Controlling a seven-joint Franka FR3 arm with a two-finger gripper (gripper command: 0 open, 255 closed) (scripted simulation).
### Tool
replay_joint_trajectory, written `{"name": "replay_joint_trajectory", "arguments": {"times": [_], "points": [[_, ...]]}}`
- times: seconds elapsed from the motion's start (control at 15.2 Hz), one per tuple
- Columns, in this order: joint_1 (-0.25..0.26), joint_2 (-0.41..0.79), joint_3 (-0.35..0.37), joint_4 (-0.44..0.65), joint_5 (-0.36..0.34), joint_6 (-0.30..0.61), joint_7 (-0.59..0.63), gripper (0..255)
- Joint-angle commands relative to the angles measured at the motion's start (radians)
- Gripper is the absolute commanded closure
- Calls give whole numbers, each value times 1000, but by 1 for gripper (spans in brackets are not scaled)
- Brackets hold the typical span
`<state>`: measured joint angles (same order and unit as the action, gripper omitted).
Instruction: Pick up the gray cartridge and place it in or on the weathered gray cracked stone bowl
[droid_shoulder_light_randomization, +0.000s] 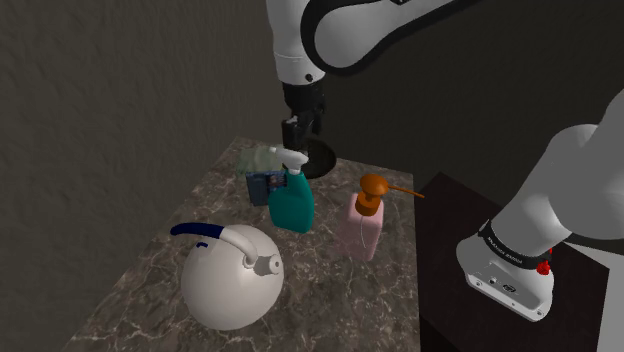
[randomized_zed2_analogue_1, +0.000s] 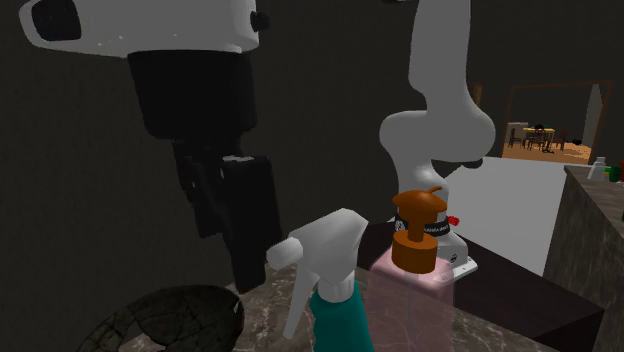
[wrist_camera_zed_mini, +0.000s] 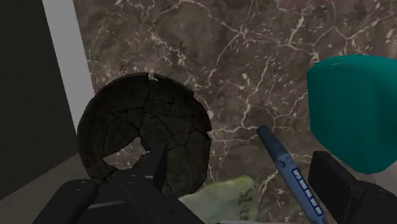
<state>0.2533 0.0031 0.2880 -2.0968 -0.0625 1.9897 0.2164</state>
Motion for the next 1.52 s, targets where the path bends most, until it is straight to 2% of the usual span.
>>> {"name": "replay_joint_trajectory", "arguments": {"times": [0.0,0.2,0.73,1.19,1.25,1.45], "points": [[19,71,19,48,-16,6,9,0],[48,160,41,108,-38,10,19,0],[49,194,35,43,-56,106,31,0],[49,194,35,44,-56,106,31,0],[49,194,35,44,-56,106,31,255],[49,194,35,44,-56,106,31,255]]}}
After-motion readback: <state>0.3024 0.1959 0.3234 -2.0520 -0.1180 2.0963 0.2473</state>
